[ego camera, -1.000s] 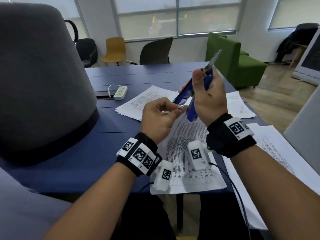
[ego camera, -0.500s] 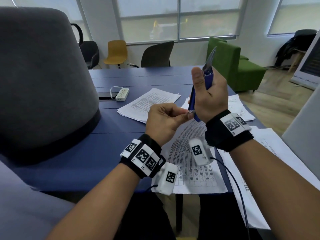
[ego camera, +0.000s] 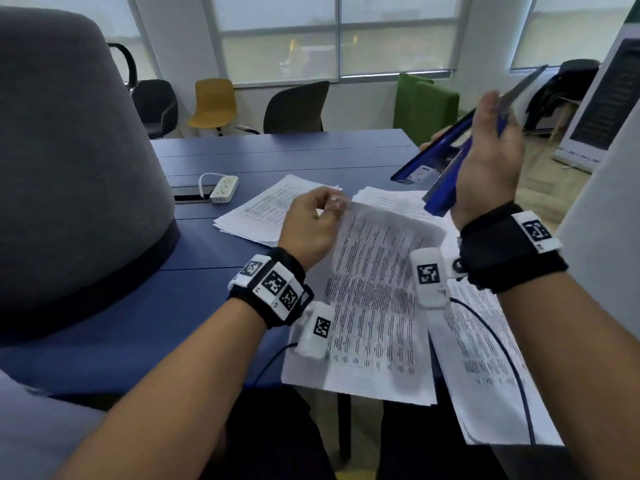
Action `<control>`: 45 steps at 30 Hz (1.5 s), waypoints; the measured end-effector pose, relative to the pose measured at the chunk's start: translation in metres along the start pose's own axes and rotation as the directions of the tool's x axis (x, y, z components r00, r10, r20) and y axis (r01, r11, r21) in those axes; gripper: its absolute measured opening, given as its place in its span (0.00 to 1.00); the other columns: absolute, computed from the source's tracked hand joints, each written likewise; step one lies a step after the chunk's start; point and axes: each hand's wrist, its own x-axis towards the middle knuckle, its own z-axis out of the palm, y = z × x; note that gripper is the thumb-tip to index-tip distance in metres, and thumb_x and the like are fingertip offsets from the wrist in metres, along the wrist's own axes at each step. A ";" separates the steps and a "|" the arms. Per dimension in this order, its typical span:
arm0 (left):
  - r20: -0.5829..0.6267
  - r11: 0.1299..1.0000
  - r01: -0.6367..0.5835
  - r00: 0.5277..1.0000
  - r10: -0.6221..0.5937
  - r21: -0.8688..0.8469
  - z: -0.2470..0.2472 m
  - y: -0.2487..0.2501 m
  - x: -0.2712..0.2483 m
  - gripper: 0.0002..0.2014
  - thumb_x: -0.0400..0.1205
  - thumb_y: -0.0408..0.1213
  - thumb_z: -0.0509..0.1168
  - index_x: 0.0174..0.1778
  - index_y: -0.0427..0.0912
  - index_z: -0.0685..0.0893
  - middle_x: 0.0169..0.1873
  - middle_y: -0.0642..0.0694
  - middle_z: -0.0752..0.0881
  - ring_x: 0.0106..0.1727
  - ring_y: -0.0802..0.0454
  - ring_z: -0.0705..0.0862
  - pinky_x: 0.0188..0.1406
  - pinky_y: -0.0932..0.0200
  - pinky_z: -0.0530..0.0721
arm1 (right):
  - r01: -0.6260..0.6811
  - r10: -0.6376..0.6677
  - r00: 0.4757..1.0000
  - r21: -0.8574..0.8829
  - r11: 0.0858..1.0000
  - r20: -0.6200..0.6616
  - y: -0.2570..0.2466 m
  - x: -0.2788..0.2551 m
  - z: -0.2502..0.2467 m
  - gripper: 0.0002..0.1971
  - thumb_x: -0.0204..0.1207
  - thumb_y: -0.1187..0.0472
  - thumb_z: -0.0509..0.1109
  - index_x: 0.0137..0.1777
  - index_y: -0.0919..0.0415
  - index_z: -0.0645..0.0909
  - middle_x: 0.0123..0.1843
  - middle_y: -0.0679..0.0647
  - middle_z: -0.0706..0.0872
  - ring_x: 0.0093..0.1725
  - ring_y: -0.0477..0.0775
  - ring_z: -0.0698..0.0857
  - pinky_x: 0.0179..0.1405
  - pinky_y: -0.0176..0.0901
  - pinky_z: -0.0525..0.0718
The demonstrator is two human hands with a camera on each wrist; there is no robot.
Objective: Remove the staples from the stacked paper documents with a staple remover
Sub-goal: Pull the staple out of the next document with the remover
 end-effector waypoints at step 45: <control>0.383 0.825 0.214 0.806 -0.452 0.523 0.060 -0.067 -0.007 0.17 0.84 0.35 0.63 0.68 0.48 0.85 0.62 0.45 0.87 0.59 0.47 0.85 0.60 0.60 0.80 | -0.193 0.815 0.577 -0.978 0.082 -0.046 0.124 0.005 -0.135 0.17 0.79 0.44 0.70 0.50 0.59 0.77 0.48 0.55 0.81 0.40 0.51 0.79 0.35 0.44 0.70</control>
